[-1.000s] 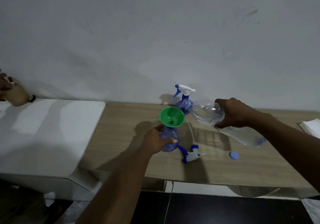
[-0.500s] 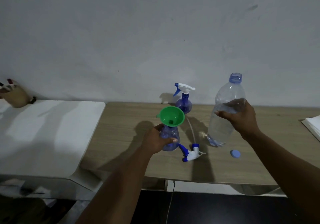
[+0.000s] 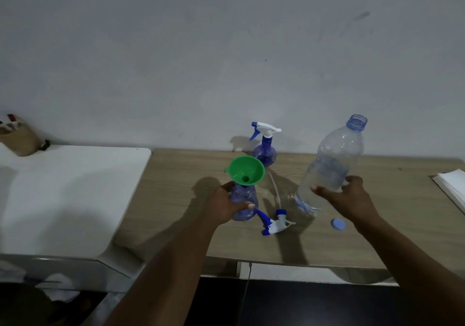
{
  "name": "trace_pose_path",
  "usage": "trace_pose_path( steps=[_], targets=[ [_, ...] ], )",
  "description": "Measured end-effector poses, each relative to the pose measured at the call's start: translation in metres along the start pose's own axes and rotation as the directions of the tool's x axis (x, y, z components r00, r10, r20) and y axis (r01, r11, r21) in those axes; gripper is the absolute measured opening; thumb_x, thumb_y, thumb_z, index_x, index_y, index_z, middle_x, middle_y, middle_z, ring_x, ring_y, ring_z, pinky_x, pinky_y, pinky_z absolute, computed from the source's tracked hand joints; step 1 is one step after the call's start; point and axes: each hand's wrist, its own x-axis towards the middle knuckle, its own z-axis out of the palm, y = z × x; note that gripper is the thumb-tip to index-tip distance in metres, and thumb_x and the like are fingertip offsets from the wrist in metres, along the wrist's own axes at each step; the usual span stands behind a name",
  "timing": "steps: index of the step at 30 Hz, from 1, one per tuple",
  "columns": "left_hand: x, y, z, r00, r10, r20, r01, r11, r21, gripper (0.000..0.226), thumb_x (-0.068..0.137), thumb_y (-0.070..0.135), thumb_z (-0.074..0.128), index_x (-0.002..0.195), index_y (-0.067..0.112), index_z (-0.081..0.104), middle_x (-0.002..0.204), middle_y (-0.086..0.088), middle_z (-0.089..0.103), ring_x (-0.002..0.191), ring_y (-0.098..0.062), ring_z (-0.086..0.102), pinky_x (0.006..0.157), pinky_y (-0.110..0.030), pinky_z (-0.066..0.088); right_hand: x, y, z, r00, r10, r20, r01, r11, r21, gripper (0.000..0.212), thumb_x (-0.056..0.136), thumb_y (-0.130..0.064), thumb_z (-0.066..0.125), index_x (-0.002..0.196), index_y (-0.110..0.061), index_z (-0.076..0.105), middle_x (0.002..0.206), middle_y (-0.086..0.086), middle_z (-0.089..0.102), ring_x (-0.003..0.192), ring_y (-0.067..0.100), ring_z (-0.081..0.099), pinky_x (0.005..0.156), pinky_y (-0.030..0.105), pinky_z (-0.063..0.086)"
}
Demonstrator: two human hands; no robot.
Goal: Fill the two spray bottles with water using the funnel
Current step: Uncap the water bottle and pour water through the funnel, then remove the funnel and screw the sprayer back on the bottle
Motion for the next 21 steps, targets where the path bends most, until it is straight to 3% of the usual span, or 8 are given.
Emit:
trace_pose_path(
  steps=[2, 4, 6, 9, 11, 13, 17, 21],
  targets=[
    [-0.002, -0.001, -0.002, 1.0, 0.001, -0.011, -0.001, 1.0, -0.005, 0.052, 0.061, 0.044, 0.094, 0.104, 0.042, 0.065, 0.105, 0.016, 0.073, 0.101, -0.012, 0.069, 0.091, -0.038, 0.058, -0.018, -0.002, 0.007, 0.999, -0.009, -0.037, 0.006, 0.997, -0.072, 0.097, 0.071, -0.049, 0.084, 0.14, -0.004, 0.034, 0.136, 0.019, 0.053, 0.115, 0.034, 0.058, 0.085, 0.038, 0.049],
    [-0.002, -0.005, -0.003, 0.999, 0.009, -0.037, -0.009, 1.0, 0.012, 0.051, 0.054, 0.054, 0.092, 0.097, 0.048, 0.064, 0.103, 0.017, 0.075, 0.099, -0.011, 0.07, 0.09, -0.04, 0.058, -0.035, -0.011, 0.02, 0.995, -0.047, -0.083, 0.031, 0.983, -0.178, 0.109, 0.063, -0.064, 0.08, 0.143, -0.01, 0.029, 0.139, 0.016, 0.05, 0.117, 0.035, 0.057, 0.091, 0.049, 0.051],
    [-0.002, -0.006, -0.004, 0.999, 0.009, -0.038, -0.008, 1.0, 0.026, 0.048, 0.055, 0.053, 0.091, 0.094, 0.048, 0.065, 0.101, 0.016, 0.075, 0.097, -0.014, 0.071, 0.089, -0.039, 0.058, -0.048, -0.024, 0.037, 0.989, -0.092, -0.114, 0.06, 0.966, -0.253, 0.107, 0.066, -0.064, 0.077, 0.146, -0.015, 0.024, 0.144, 0.014, 0.043, 0.124, 0.036, 0.051, 0.098, 0.057, 0.046],
    [-0.006, -0.006, -0.008, 0.998, -0.038, -0.048, 0.038, 0.999, -0.007, 0.038, 0.072, 0.025, 0.09, 0.105, 0.029, 0.07, 0.1, 0.012, 0.072, 0.1, -0.021, 0.069, 0.091, -0.034, 0.056, -0.069, -0.068, 0.06, 0.927, -0.37, -0.06, 0.353, 0.916, -0.188, 0.092, 0.073, -0.057, 0.076, 0.144, -0.019, 0.032, 0.142, 0.008, 0.043, 0.126, 0.027, 0.047, 0.1, 0.047, 0.045],
    [-0.007, -0.009, -0.011, 0.997, -0.029, -0.078, 0.03, 0.999, 0.022, 0.055, 0.07, 0.03, 0.091, 0.119, 0.02, 0.067, 0.105, 0.008, 0.069, 0.1, -0.015, 0.067, 0.092, -0.032, 0.055, -0.067, -0.104, 0.07, 0.831, -0.555, 0.031, 0.548, 0.81, -0.21, 0.087, 0.073, -0.06, 0.075, 0.142, -0.023, 0.037, 0.139, 0.006, 0.043, 0.124, 0.024, 0.044, 0.099, 0.04, 0.044],
    [-0.01, -0.009, -0.013, 0.992, -0.048, -0.113, 0.048, 0.999, -0.003, 0.066, 0.067, 0.031, 0.093, 0.125, 0.017, 0.064, 0.108, 0.007, 0.068, 0.101, -0.014, 0.066, 0.091, -0.03, 0.054, -0.053, -0.137, 0.08, 0.753, -0.627, 0.2, 0.655, 0.683, -0.323, 0.092, 0.07, -0.066, 0.072, 0.145, -0.029, 0.034, 0.144, 0.006, 0.039, 0.128, 0.028, 0.041, 0.102, 0.045, 0.043],
    [-0.013, -0.004, -0.015, 0.994, -0.067, -0.081, 0.065, 0.997, -0.032, 0.068, 0.072, 0.026, 0.092, 0.13, 0.014, 0.06, 0.104, 0.011, 0.064, 0.094, -0.007, 0.062, 0.078, -0.013, 0.049, -0.025, -0.179, 0.104, 0.662, -0.459, 0.593, 0.746, 0.477, -0.465, 0.096, 0.071, -0.06, 0.076, 0.149, -0.029, 0.029, 0.148, 0.007, 0.041, 0.131, 0.031, 0.044, 0.1, 0.046, 0.047],
    [-0.01, -0.006, -0.017, 0.999, -0.023, -0.027, 0.023, 1.0, -0.009, 0.057, 0.067, 0.028, 0.094, 0.112, 0.03, 0.059, 0.098, 0.017, 0.064, 0.102, -0.015, 0.066, 0.076, -0.007, 0.047, -0.02, -0.194, 0.113, 0.619, -0.342, 0.708, 0.777, 0.401, -0.486, 0.079, 0.076, -0.054, 0.076, 0.141, -0.022, 0.043, 0.134, 0.006, 0.053, 0.117, 0.025, 0.053, 0.086, 0.033, 0.048]
  ],
)
